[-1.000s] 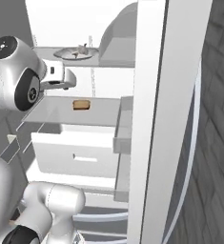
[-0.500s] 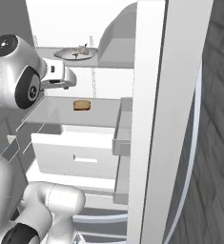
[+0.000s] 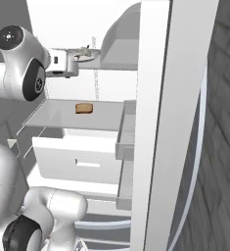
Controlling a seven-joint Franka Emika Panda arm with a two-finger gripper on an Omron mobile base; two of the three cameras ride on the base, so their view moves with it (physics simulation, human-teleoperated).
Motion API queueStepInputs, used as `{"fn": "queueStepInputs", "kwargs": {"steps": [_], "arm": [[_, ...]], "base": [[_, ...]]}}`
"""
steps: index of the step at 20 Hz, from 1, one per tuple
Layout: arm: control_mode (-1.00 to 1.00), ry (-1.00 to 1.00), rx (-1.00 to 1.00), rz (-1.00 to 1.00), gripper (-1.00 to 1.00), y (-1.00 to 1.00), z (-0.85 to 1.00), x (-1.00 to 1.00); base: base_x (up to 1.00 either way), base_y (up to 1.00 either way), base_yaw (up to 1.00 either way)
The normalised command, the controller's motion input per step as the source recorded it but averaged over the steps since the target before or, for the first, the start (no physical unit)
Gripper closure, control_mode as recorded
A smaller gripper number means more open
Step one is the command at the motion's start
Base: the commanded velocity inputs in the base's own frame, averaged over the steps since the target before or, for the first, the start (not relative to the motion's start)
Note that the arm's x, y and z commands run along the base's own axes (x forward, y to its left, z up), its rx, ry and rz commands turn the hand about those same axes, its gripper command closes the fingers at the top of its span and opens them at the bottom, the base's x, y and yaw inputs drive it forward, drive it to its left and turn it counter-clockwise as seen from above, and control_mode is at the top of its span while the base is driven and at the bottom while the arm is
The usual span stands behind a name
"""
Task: Retrieve the fish from the fridge and place it on the saucepan with marinade on the stove.
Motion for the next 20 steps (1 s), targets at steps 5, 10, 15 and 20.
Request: {"fn": "queueStepInputs", "kwargs": {"steps": [5,10,15,20], "arm": [[-1.00,-0.27,0.04,0.01,-1.00,0.00,0.25,0.11],[-1.00,-0.17,0.00,0.00,-1.00,0.07,0.00,0.22],[-1.00,0.03,0.00,-0.01,-1.00,0.08,0.14,0.47],[-1.00,0.10,0.00,0.00,-1.00,0.02,0.42,0.52]], "base": [[0.00,0.00,0.00],[0.00,0.00,0.00],[0.00,0.00,0.00],[0.00,0.00,0.00]]}}
